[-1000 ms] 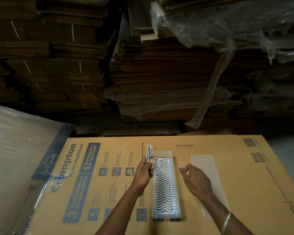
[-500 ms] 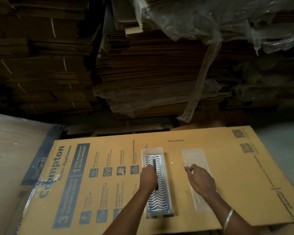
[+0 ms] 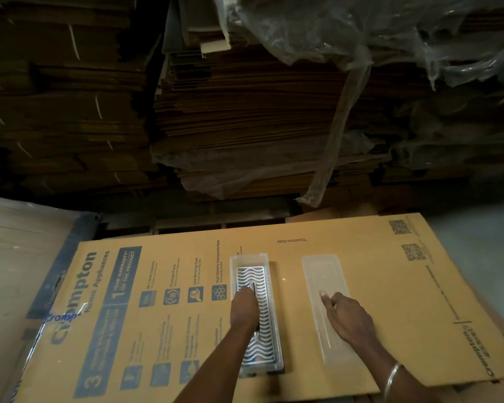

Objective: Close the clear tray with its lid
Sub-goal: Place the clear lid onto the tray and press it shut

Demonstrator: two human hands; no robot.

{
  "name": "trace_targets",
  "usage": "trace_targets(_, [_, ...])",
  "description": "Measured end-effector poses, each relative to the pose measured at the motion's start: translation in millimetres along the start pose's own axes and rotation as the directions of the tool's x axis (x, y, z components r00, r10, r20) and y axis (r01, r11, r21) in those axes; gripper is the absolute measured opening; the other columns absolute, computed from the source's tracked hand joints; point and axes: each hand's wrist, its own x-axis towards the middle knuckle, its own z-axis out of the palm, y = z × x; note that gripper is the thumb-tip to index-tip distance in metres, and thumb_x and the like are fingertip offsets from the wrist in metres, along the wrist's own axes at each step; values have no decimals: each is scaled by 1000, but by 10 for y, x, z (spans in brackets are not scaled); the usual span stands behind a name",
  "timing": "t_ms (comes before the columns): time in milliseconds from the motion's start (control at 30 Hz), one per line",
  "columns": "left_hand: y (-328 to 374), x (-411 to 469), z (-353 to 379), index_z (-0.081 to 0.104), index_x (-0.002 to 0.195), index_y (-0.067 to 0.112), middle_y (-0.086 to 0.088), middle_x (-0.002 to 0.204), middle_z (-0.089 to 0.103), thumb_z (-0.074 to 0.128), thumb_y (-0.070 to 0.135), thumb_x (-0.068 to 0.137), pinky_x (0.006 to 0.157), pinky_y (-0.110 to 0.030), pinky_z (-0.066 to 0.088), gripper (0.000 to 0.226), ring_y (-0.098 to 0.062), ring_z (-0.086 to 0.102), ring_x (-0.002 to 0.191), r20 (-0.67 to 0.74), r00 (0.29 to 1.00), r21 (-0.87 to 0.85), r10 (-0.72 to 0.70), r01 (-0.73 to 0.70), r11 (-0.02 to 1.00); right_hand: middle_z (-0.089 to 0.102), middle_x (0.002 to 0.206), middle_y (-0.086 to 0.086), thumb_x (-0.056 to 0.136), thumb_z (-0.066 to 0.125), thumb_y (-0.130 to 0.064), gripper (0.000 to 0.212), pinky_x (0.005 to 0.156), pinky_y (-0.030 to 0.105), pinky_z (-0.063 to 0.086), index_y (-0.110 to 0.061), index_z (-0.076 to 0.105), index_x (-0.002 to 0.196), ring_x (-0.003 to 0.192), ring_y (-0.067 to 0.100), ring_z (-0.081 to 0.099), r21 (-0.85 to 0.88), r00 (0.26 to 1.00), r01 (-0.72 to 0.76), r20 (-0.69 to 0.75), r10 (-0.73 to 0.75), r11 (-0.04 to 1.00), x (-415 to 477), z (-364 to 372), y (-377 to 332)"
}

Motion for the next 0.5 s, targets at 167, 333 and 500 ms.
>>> trace_targets(167, [-7,-19,22,55,126,3,-13,127,67,49,0,99,97,-32,53,28,-24,67,118,-87,996,-5,11,-11,1000,64,110,3,96,38,-66,54,84,38,54,-19,61,105,100,24,62,-104,1000,31,10,-30,994,76,95,61])
trace_targets(333, [-7,-38,-5,56,126,1,-14,120,71,50,1,99,91,-34,57,27,-26,71,110,-108,994,-20,2,-4,1000,42,138,10,77,56,-77,87,96,40,46,-23,39,143,126,30,42,-165,998,-64,16,67,984,91,203,54])
trace_targets(500, [-17,-105,-121,53,127,3,-14,110,73,55,13,99,76,-40,58,30,-29,73,98,-115,993,-66,-3,-5,998,39,137,12,66,68,-77,101,88,39,52,-24,32,145,126,32,41,-152,992,-119,25,125,981,127,228,-6])
